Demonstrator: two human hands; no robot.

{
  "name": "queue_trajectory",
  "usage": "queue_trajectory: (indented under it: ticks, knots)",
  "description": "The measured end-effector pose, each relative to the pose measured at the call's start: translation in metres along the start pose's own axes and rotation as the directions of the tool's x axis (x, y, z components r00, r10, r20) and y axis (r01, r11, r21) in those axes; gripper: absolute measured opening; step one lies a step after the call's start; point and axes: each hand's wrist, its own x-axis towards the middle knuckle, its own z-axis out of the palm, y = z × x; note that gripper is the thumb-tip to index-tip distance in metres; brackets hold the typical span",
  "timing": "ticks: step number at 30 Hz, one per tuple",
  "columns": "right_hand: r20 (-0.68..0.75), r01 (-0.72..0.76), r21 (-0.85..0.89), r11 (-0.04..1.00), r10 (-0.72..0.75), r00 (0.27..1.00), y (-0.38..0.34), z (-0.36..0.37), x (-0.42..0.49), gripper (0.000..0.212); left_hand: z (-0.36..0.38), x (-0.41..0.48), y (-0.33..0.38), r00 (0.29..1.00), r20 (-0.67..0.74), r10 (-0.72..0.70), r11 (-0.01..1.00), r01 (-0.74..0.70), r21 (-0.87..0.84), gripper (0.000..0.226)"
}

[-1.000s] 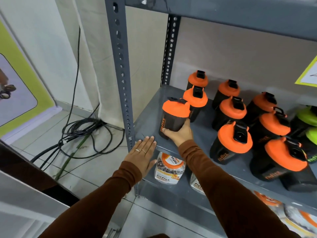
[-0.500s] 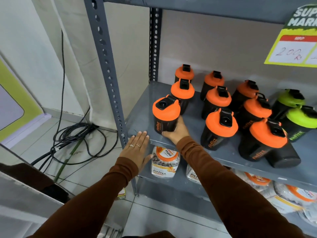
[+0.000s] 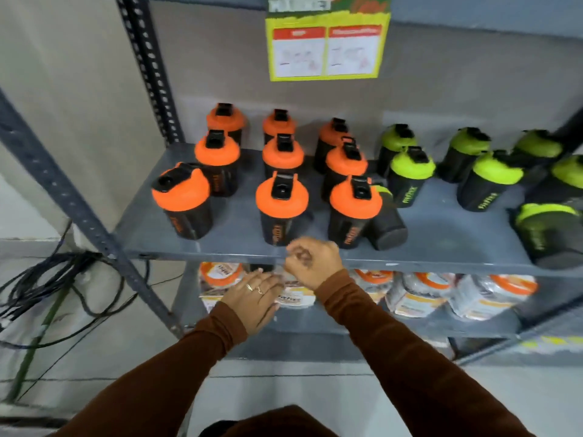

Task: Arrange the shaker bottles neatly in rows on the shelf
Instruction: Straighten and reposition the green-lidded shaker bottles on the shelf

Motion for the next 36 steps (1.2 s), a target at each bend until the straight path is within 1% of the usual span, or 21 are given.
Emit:
queue_trajectory:
  ticks: [1, 3, 4, 5, 7, 8, 9, 11, 12, 13, 15, 16, 17, 20, 22, 24, 26, 28, 30, 34, 36]
  knots:
    - [-0.065, 0.029, -0.057, 0.998, -0.032, 0.997, 0.010, -0.016, -0.004, 0.027, 0.001, 0.013, 0.011, 0.999, -0.021, 0.028, 1.000, -0.028, -0.003, 0.038]
    - [-0.167, 0.047, -0.112, 0.993, -0.065, 0.984, 0.024, -0.046, -0.008, 0.027, 0.002, 0.036, 0.033, 0.999, -0.016, 0.032, 0.999, -0.032, 0.003, 0.044]
    - [-0.219, 0.045, -0.098, 0.994, -0.066, 0.973, 0.029, -0.059, -0.008, 0.026, 0.002, 0.047, 0.042, 1.000, 0.000, 0.013, 1.000, -0.013, 0.017, 0.049]
    - [-0.268, 0.028, -0.048, 0.998, -0.040, 0.963, 0.032, -0.072, -0.006, 0.025, 0.003, 0.057, 0.050, 0.999, 0.025, -0.026, 0.999, 0.025, 0.033, 0.053]
    - [-0.376, -0.080, 0.089, 0.993, 0.108, 0.920, 0.038, -0.093, 0.003, 0.031, 0.001, 0.073, 0.061, 0.986, 0.095, -0.135, 0.990, 0.130, 0.060, 0.057]
    - [-0.432, -0.157, 0.131, 0.979, 0.198, 0.880, 0.042, -0.102, 0.010, 0.037, 0.000, 0.079, 0.065, 0.976, 0.125, -0.178, 0.983, 0.170, 0.071, 0.057]
    - [-0.476, -0.219, 0.143, 0.965, 0.262, 0.840, 0.047, -0.110, 0.017, 0.039, 0.000, 0.083, 0.067, 0.965, 0.154, -0.214, 0.976, 0.204, 0.080, 0.058]
    - [-0.517, -0.305, 0.125, 0.944, 0.324, 0.792, 0.064, -0.120, 0.030, 0.032, 0.000, 0.088, 0.071, 0.946, 0.189, -0.264, 0.963, 0.247, 0.111, 0.059]
    - [-0.502, -0.365, 0.133, 0.922, 0.380, 0.777, 0.071, -0.122, 0.036, 0.027, 0.000, 0.091, 0.072, 0.940, 0.196, -0.279, 0.959, 0.263, 0.104, 0.061]
    - [-0.450, -0.442, 0.164, 0.882, 0.465, 0.762, 0.076, -0.123, 0.040, 0.029, 0.001, 0.093, 0.072, 0.933, 0.204, -0.297, 0.954, 0.284, 0.094, 0.064]
    - [-0.277, -0.599, 0.213, 0.772, 0.635, 0.721, 0.083, -0.126, 0.047, 0.051, 0.001, 0.098, 0.075, 0.913, 0.238, -0.331, 0.943, 0.317, 0.099, 0.066]
    - [-0.188, -0.658, 0.211, 0.723, 0.691, 0.698, 0.086, -0.127, 0.049, 0.060, 0.001, 0.100, 0.076, 0.912, 0.237, -0.336, 0.942, 0.319, 0.107, 0.058]
    - [-0.118, -0.696, 0.198, 0.691, 0.721, 0.683, 0.088, -0.128, 0.052, 0.066, 0.001, 0.102, 0.077, 0.913, 0.222, -0.341, 0.939, 0.322, 0.119, 0.051]
    - [-0.013, -0.737, 0.164, 0.655, 0.749, 0.663, 0.090, -0.133, 0.055, 0.076, 0.003, 0.106, 0.080, 0.907, 0.191, -0.375, 0.926, 0.359, 0.113, 0.054]
    - [0.015, -0.744, 0.137, 0.654, 0.750, 0.662, 0.093, -0.135, 0.054, 0.077, 0.005, 0.107, 0.080, 0.902, 0.172, -0.395, 0.917, 0.377, 0.130, 0.044]
    - [0.014, -0.742, 0.158, 0.652, 0.750, 0.661, 0.096, -0.139, 0.052, 0.071, 0.007, 0.108, 0.079, 0.872, 0.236, -0.429, 0.903, 0.414, 0.113, 0.053]
    - [-0.003, -0.736, 0.235, 0.635, 0.757, 0.653, 0.098, -0.142, 0.046, 0.065, 0.008, 0.110, 0.079, 0.858, 0.229, -0.460, 0.888, 0.448, 0.106, 0.054]
    - [-0.019, -0.725, 0.300, 0.620, 0.764, 0.645, 0.101, -0.144, 0.040, 0.062, 0.009, 0.111, 0.080, 0.857, 0.229, -0.462, 0.887, 0.452, 0.096, 0.047]
    - [-0.037, -0.718, 0.316, 0.620, 0.764, 0.644, 0.104, -0.146, 0.036, 0.061, 0.009, 0.112, 0.082, 0.860, 0.201, -0.470, 0.882, 0.468, 0.063, 0.037]
    - [-0.042, -0.709, 0.206, 0.675, 0.730, 0.682, 0.102, -0.151, 0.037, 0.063, 0.009, 0.112, 0.085, 0.850, 0.138, -0.509, 0.856, 0.516, -0.020, 0.047]
    - [-0.015, -0.710, 0.164, 0.685, 0.721, 0.693, 0.100, -0.151, 0.039, 0.063, 0.009, 0.113, 0.086, 0.840, 0.174, -0.514, 0.852, 0.523, -0.003, 0.049]
